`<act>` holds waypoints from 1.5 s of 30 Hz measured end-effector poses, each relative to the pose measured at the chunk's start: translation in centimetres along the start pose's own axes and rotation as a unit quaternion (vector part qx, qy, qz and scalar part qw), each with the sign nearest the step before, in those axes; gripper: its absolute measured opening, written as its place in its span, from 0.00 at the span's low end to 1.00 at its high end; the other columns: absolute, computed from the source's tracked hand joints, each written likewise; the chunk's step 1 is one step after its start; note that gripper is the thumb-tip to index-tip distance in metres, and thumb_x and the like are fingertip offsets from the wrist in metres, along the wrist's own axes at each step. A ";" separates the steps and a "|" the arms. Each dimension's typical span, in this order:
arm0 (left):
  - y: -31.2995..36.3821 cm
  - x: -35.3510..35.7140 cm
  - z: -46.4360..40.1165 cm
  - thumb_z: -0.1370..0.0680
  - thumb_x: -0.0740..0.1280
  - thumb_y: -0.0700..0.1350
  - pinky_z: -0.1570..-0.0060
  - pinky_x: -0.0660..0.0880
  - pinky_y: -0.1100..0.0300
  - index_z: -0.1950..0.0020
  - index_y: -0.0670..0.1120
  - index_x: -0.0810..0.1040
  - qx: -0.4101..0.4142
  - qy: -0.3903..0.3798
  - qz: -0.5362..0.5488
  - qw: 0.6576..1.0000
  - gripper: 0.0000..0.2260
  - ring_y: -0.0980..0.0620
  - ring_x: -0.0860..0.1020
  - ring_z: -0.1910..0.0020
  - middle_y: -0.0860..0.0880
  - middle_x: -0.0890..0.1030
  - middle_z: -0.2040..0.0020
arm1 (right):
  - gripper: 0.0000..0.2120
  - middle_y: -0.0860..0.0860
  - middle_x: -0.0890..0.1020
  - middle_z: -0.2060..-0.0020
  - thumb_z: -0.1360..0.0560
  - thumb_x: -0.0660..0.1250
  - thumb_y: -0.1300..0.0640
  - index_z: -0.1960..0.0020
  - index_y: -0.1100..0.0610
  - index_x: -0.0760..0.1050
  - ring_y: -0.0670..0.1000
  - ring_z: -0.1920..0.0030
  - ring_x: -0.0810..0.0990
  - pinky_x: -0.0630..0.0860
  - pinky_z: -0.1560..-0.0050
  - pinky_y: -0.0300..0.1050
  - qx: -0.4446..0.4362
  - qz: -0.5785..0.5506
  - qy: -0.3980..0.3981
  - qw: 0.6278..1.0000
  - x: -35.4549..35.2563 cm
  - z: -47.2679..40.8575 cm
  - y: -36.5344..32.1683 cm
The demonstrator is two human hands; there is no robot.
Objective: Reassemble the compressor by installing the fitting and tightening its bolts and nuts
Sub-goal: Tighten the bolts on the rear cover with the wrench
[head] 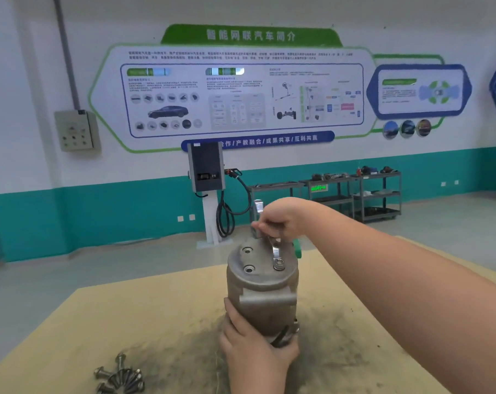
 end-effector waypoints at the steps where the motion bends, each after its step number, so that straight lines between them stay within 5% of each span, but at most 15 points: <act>1: -0.2 0.2 0.0 0.61 0.85 0.52 0.53 0.78 0.35 0.33 0.25 0.67 -0.001 -0.002 -0.001 1.000 0.62 0.27 0.79 0.54 0.28 0.77 0.49 | 0.05 0.57 0.79 0.70 0.21 0.62 0.68 0.56 0.65 0.71 0.46 0.73 0.79 0.75 0.76 0.34 0.054 -0.192 -0.016 0.980 -0.9 0.6 1.5; 5: -0.6 0.0 0.4 0.48 0.83 0.58 0.36 0.68 0.43 0.24 0.31 0.54 -0.040 0.012 0.013 0.999 0.64 0.32 0.71 0.39 0.32 0.71 0.35 | 0.03 0.59 0.78 0.71 0.21 0.60 0.69 0.51 0.67 0.72 0.47 0.76 0.80 0.74 0.79 0.34 0.029 -0.589 -0.021 0.807 -3.5 3.2 6.7; 8: -0.9 0.2 0.6 0.37 0.72 0.69 0.30 0.58 0.54 0.23 0.39 0.35 -0.038 -0.013 -0.001 0.999 0.63 0.42 0.60 0.30 0.41 0.59 0.27 | 0.04 0.52 0.77 0.73 0.22 0.60 0.65 0.55 0.62 0.72 0.44 0.78 0.74 0.67 0.81 0.32 -0.027 -0.569 0.000 0.822 -3.6 7.0 10.6; 12: -0.7 0.3 0.6 0.35 0.69 0.71 0.28 0.55 0.54 0.25 0.40 0.30 -0.042 -0.021 -0.030 0.998 0.63 0.43 0.57 0.29 0.41 0.57 0.26 | 0.06 0.53 0.82 0.61 0.24 0.64 0.67 0.55 0.57 0.74 0.46 0.69 0.73 0.67 0.71 0.36 -0.281 -0.302 0.144 0.899 -1.7 12.0 12.9; 15: -0.9 0.7 0.6 0.34 0.67 0.70 0.28 0.51 0.54 0.24 0.37 0.34 -0.029 -0.014 -0.057 0.998 0.60 0.43 0.58 0.29 0.39 0.56 0.26 | 0.07 0.46 0.77 0.65 0.31 0.67 0.69 0.58 0.58 0.75 0.41 0.65 0.73 0.69 0.64 0.33 -0.468 0.113 0.174 0.859 1.4 14.3 10.0; 19: -0.9 0.6 0.4 0.34 0.68 0.68 0.30 0.53 0.53 0.22 0.37 0.43 -0.039 -0.014 -0.054 0.998 0.56 0.42 0.61 0.30 0.39 0.60 0.27 | 0.04 0.44 0.78 0.62 0.30 0.68 0.57 0.56 0.51 0.75 0.47 0.59 0.75 0.71 0.59 0.43 -0.411 0.442 0.088 0.793 6.1 11.5 3.7; 22: -0.9 0.3 0.5 0.39 0.75 0.67 0.29 0.55 0.53 0.22 0.36 0.40 -0.068 -0.004 -0.021 0.997 0.64 0.40 0.62 0.30 0.38 0.63 0.29 | 0.05 0.50 0.82 0.59 0.27 0.67 0.57 0.53 0.55 0.79 0.51 0.58 0.78 0.75 0.59 0.44 -0.340 0.490 0.063 0.800 7.4 7.1 -0.2; 25: -1.0 0.3 0.5 0.41 0.76 0.68 0.28 0.55 0.52 0.23 0.35 0.41 -0.063 0.003 -0.033 0.997 0.65 0.39 0.63 0.30 0.37 0.64 0.30 | 0.04 0.53 0.82 0.67 0.27 0.65 0.63 0.56 0.62 0.78 0.51 0.72 0.75 0.73 0.71 0.41 -0.167 0.396 0.023 0.903 5.8 2.0 -1.9; 28: -1.0 0.1 0.6 0.42 0.77 0.68 0.29 0.55 0.52 0.23 0.35 0.44 -0.056 0.007 -0.024 0.998 0.65 0.38 0.65 0.32 0.36 0.66 0.31 | 0.07 0.54 0.77 0.71 0.22 0.60 0.67 0.59 0.64 0.71 0.43 0.78 0.64 0.57 0.83 0.32 0.019 0.067 -0.039 0.997 1.9 -0.3 -0.1; 30: -0.9 0.0 0.6 0.44 0.79 0.65 0.31 0.59 0.49 0.23 0.33 0.49 -0.055 0.009 -0.024 0.998 0.65 0.36 0.67 0.34 0.35 0.68 0.34 | 0.07 0.56 0.76 0.66 0.22 0.57 0.71 0.56 0.65 0.71 0.42 0.76 0.65 0.58 0.85 0.32 0.062 -0.152 -0.037 0.986 -0.9 -0.2 2.2; 34: -0.3 0.1 0.6 0.54 0.84 0.59 0.51 0.77 0.41 0.30 0.28 0.66 -0.008 0.022 -0.027 0.999 0.62 0.31 0.76 0.53 0.32 0.76 0.48 | 0.10 0.56 0.78 0.70 0.26 0.61 0.70 0.46 0.64 0.74 0.42 0.80 0.70 0.63 0.84 0.30 0.017 -0.472 -0.029 0.881 -3.7 3.0 7.3; 38: 0.1 0.2 0.5 0.58 0.83 0.59 0.58 0.79 0.43 0.33 0.27 0.70 0.014 0.026 -0.024 0.999 0.62 0.32 0.78 0.58 0.33 0.77 0.52 | 0.12 0.53 0.79 0.65 0.33 0.65 0.67 0.50 0.59 0.75 0.46 0.73 0.74 0.66 0.80 0.34 -0.119 -0.564 -0.023 0.817 -2.5 7.5 12.1; 40: 0.1 0.3 0.4 0.58 0.83 0.58 0.59 0.79 0.43 0.34 0.27 0.71 0.010 0.022 -0.022 0.999 0.61 0.32 0.78 0.59 0.32 0.77 0.53 | 0.09 0.54 0.81 0.64 0.32 0.66 0.69 0.57 0.57 0.77 0.48 0.69 0.76 0.70 0.73 0.36 -0.257 -0.441 0.081 0.856 -1.4 9.8 13.0; 42: 0.4 0.6 0.2 0.51 0.81 0.59 0.59 0.79 0.42 0.35 0.27 0.71 0.009 0.031 -0.033 0.999 0.55 0.31 0.78 0.60 0.31 0.77 0.53 | 0.10 0.51 0.79 0.66 0.30 0.65 0.70 0.60 0.56 0.77 0.47 0.67 0.76 0.70 0.67 0.35 -0.429 -0.119 0.231 0.865 0.2 12.4 11.7; 45: 1.0 0.0 -0.2 0.29 0.67 0.61 0.50 0.76 0.40 0.32 0.28 0.69 -0.014 0.032 -0.073 0.997 0.40 0.28 0.78 0.49 0.28 0.76 0.41 | 0.03 0.44 0.73 0.65 0.32 0.64 0.57 0.61 0.54 0.76 0.45 0.66 0.72 0.70 0.67 0.40 -0.491 0.267 0.173 0.811 4.0 12.9 7.5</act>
Point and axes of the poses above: each hand's wrist, its own z-axis away from the middle knuckle, its own x-axis out of the palm, y = z × x, the point moved 4 cm from there along -z, towards the middle knuckle
